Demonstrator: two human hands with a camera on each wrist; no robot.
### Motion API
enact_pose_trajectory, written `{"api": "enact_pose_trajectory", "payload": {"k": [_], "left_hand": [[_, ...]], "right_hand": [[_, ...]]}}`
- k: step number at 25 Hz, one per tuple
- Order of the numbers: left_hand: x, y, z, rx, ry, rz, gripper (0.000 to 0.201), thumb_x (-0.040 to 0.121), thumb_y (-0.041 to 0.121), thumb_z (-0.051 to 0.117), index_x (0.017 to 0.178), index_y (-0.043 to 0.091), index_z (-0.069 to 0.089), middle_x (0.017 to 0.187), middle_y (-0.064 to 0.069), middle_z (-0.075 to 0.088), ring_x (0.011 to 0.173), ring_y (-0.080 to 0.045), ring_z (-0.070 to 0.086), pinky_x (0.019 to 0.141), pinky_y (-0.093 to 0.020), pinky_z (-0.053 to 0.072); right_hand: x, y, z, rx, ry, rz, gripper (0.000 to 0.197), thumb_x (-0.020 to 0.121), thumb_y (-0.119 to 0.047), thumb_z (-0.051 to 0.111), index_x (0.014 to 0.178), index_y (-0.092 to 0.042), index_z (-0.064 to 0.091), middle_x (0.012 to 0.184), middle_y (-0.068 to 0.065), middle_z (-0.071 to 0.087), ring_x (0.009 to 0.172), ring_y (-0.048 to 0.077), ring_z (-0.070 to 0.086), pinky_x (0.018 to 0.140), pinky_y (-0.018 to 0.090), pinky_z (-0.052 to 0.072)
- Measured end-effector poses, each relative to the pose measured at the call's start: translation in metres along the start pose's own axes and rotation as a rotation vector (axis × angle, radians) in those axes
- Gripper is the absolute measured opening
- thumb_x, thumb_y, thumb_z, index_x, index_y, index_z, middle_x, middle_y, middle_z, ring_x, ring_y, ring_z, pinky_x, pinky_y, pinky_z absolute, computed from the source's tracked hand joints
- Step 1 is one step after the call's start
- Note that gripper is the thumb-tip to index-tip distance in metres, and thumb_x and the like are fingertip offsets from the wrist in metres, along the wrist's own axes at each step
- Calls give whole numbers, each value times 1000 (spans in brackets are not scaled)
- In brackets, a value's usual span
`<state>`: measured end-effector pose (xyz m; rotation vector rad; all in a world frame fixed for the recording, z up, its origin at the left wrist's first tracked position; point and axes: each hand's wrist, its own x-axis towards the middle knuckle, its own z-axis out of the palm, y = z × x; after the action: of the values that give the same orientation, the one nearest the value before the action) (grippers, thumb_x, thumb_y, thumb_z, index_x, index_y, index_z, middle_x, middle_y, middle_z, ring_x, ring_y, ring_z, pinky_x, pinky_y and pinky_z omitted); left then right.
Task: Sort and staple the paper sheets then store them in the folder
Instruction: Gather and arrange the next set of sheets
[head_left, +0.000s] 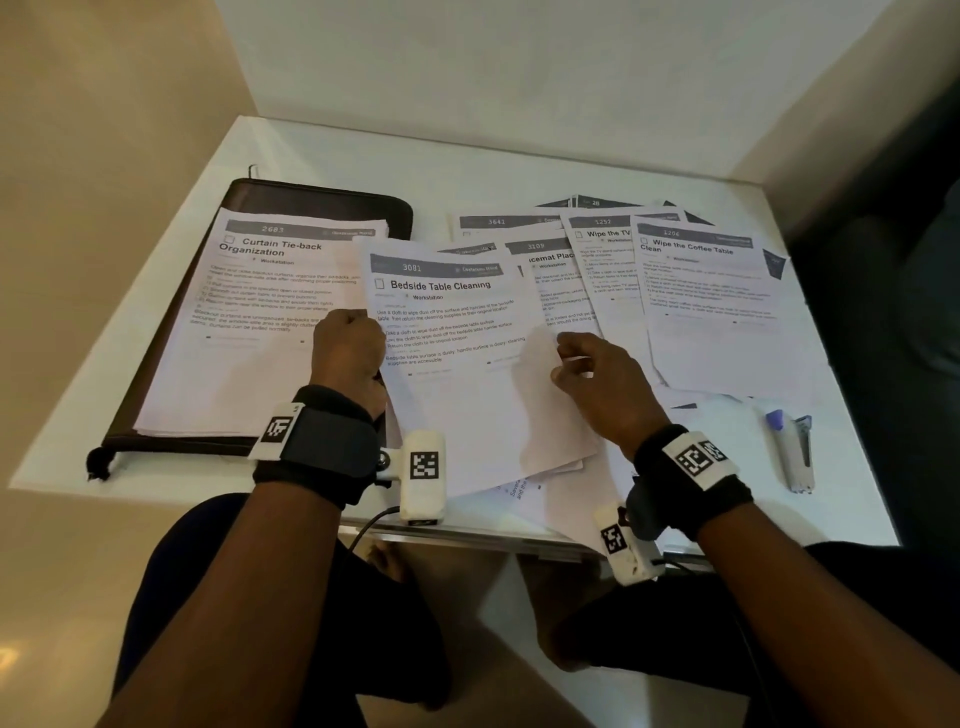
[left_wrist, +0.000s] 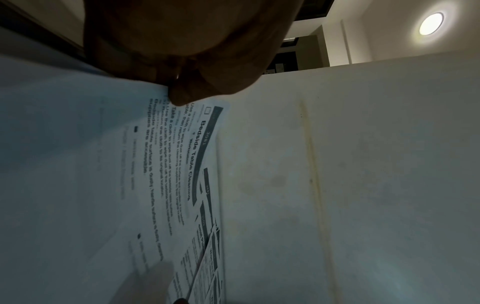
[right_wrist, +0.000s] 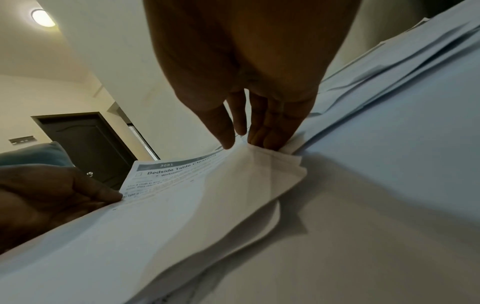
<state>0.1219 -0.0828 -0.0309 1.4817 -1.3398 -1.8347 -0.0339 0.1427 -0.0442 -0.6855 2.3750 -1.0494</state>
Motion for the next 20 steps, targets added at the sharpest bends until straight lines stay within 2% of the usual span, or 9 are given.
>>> {"api": "enact_pose_trajectory", "payload": {"k": [2, 3, 9, 12, 15, 18, 20], "left_hand": [[-1, -2, 1, -85, -45, 26, 25, 101, -1, 45, 119, 7, 60, 124, -9, 69, 100, -27, 68, 76, -39, 61], [-3, -1, 1, -116, -50, 34, 28, 100, -2, 45, 122, 7, 60, 123, -8, 70, 102, -29, 69, 74, -38, 60], [-14, 5, -1, -139, -53, 58, 39, 99, -6, 41, 129, 13, 57, 123, -8, 70, 103, -30, 70, 63, -31, 60], [-18, 7, -2, -144, -96, 58, 40, 99, -9, 42, 123, 15, 64, 114, -6, 73, 96, -27, 72, 58, -27, 59], [-19, 8, -2, -122, -130, 20, 39, 96, -13, 44, 108, 12, 71, 108, -10, 75, 89, -28, 74, 61, -32, 62], [-17, 7, -2, -125, -153, -17, 34, 94, -16, 45, 101, 3, 73, 109, -18, 75, 96, -36, 73, 78, -45, 64], [-14, 5, -1, -146, -160, -21, 32, 94, -15, 46, 93, 3, 73, 111, -20, 74, 100, -40, 71, 83, -50, 62]], "right_hand": [[-3, 0, 1, 0, 21, -24, 45, 94, -17, 67, 138, -18, 58, 128, -2, 64, 108, 12, 61, 95, 25, 47], [-2, 0, 1, 15, 22, -30, 45, 94, -17, 68, 138, -18, 58, 128, -1, 64, 108, 12, 62, 95, 25, 47], [-2, -5, 4, 49, 33, -15, 45, 93, -19, 70, 137, -19, 59, 123, -2, 65, 105, 12, 63, 97, 31, 51], [-1, -6, 8, 100, 24, 28, 48, 89, -28, 76, 134, -21, 59, 112, -4, 65, 96, 9, 63, 89, 28, 52], [0, -7, 12, 97, 16, 34, 46, 88, -24, 77, 130, -22, 60, 101, -6, 67, 91, 9, 65, 84, 29, 56], [2, -6, 10, 101, 72, 57, 37, 88, -22, 76, 124, -22, 65, 98, -6, 67, 91, 15, 67, 82, 31, 57], [2, -4, 8, 142, 96, 64, 30, 89, -22, 76, 118, -24, 67, 101, -6, 70, 92, 16, 69, 84, 36, 59]]}}
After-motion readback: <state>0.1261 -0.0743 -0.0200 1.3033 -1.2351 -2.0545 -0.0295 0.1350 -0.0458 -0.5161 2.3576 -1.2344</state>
